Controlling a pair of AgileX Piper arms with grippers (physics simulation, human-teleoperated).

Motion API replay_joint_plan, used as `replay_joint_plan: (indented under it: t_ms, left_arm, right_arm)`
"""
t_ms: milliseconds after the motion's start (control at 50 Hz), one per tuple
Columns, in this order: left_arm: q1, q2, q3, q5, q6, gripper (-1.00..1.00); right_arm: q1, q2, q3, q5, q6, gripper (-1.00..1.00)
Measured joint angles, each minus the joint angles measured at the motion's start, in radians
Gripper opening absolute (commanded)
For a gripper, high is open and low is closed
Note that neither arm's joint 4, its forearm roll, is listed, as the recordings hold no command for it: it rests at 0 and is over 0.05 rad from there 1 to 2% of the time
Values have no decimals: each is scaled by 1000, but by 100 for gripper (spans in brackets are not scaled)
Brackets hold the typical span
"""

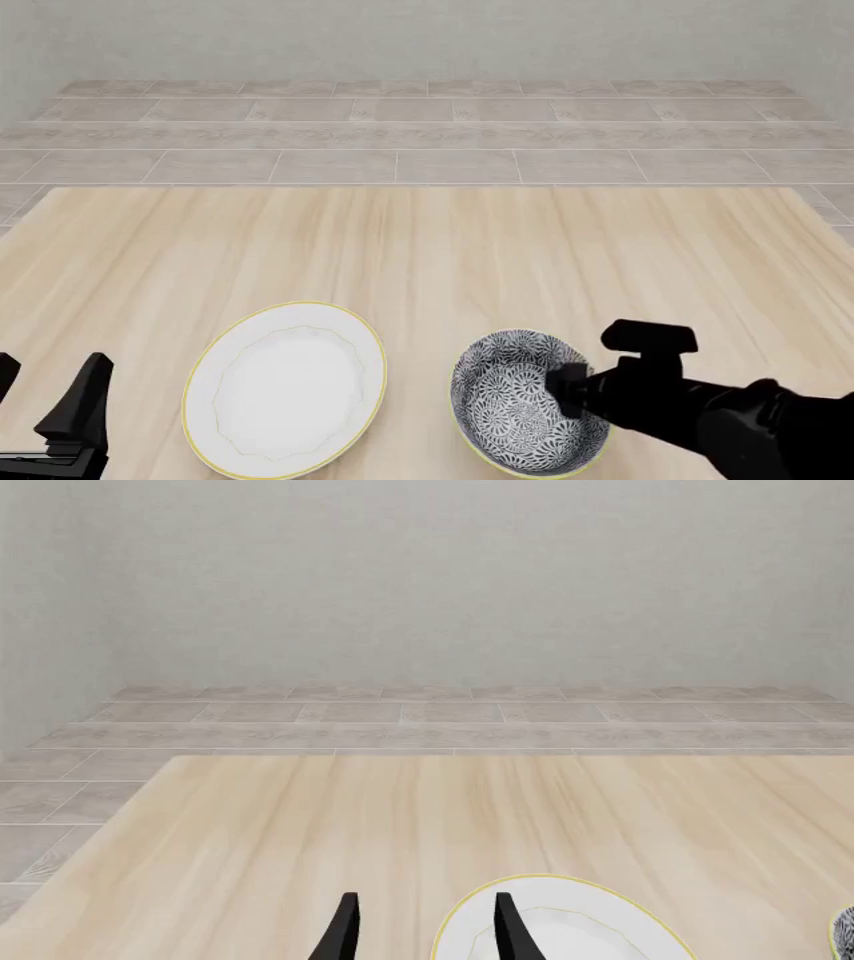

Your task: Put the bowl on the plate.

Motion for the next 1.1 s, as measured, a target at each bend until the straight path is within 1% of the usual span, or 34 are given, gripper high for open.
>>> replay_joint_plan:
  t_ms: [160, 180, 280, 660, 860, 1100]
  left_arm:
    - [0, 0, 0, 0, 0, 100]
    - [0, 0, 0, 0, 0, 100]
    - [0, 0, 0, 0, 0, 100]
    - [0, 0, 0, 0, 0, 100]
    - [0, 0, 0, 0, 0, 100]
    - [0, 0, 0, 0, 0, 100]
  right_arm:
    - [5, 13, 5, -13, 7, 100]
    - [4, 14, 5, -13, 7, -100]
    - [-12, 10, 3, -9, -9, -100]
    - [-48, -11, -2, 2, -31, -100]
    - [-78, -84, -45, 80, -69, -100]
    - [-84, -157, -150, 182, -121, -100]
